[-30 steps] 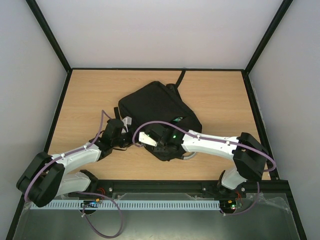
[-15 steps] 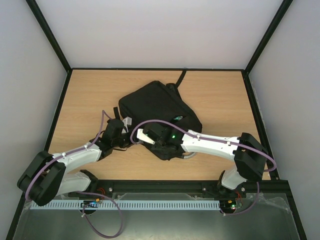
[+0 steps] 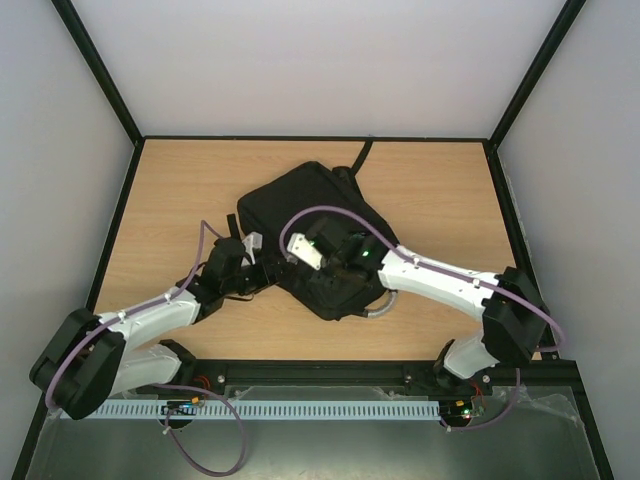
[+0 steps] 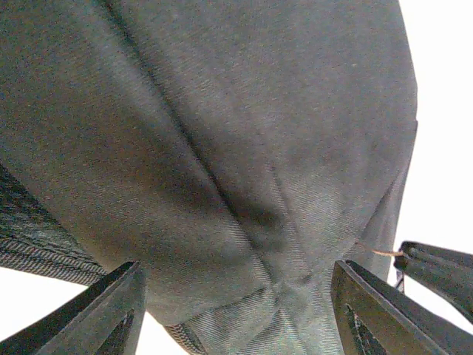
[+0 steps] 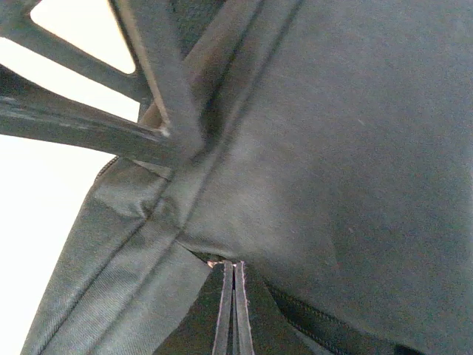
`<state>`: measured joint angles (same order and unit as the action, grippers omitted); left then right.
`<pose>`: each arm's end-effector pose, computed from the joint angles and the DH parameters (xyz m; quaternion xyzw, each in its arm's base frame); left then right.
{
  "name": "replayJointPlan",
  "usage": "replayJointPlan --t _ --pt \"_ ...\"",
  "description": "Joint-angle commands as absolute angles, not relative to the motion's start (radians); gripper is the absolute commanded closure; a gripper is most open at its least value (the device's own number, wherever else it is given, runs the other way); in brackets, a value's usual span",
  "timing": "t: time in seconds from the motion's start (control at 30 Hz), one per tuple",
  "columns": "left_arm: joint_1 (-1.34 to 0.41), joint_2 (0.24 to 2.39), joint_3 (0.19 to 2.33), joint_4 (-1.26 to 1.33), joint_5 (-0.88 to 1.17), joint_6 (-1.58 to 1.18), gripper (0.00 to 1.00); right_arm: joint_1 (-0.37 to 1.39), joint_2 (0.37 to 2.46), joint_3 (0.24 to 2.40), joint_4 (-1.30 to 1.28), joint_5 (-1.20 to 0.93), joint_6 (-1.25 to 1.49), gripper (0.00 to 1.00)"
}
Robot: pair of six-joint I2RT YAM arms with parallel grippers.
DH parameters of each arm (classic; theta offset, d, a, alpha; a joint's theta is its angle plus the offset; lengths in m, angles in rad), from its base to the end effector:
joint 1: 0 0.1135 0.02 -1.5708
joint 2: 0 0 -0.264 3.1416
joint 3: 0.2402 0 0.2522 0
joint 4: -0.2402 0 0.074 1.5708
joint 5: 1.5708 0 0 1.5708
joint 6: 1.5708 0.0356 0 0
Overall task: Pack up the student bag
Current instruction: Zip the student bag at the center of the board.
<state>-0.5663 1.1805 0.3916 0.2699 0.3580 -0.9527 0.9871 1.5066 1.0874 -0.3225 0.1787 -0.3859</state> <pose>0.1857 -0.1328 0.1729 -0.0757 0.8524 -0.4518 0.2522 0.1880 0.2732 0.2584 -0.5500 0.7279 0.0408 0.4074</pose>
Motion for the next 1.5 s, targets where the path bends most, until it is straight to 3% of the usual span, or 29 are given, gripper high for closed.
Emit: replayJointPlan --t 0.0,0.33,0.6,1.0,1.17,1.47 --pt "-0.569 1.142 0.385 0.298 0.361 -0.955 0.29 0.904 1.451 1.104 -0.370 0.002 -0.250 0.99" --pt "-0.614 1.214 0.413 0.338 0.351 -1.022 0.27 0.846 1.457 1.087 -0.353 -0.106 -0.185 0.99" --pt "-0.637 1.278 0.417 0.373 0.345 -1.057 0.32 0.844 1.506 1.081 -0.385 -0.120 -0.206 0.99" --pt "-0.652 1.276 0.410 0.365 0.328 -1.051 0.32 0.844 1.563 1.124 -0.383 -0.084 -0.190 0.90" --pt "-0.657 1.287 0.410 0.370 0.325 -1.054 0.33 0.844 1.563 1.129 -0.376 -0.077 -0.180 0.99" --pt "-0.677 1.262 0.406 0.448 0.315 -1.087 0.29 0.843 1.501 1.104 -0.354 -0.179 -0.165 0.99"
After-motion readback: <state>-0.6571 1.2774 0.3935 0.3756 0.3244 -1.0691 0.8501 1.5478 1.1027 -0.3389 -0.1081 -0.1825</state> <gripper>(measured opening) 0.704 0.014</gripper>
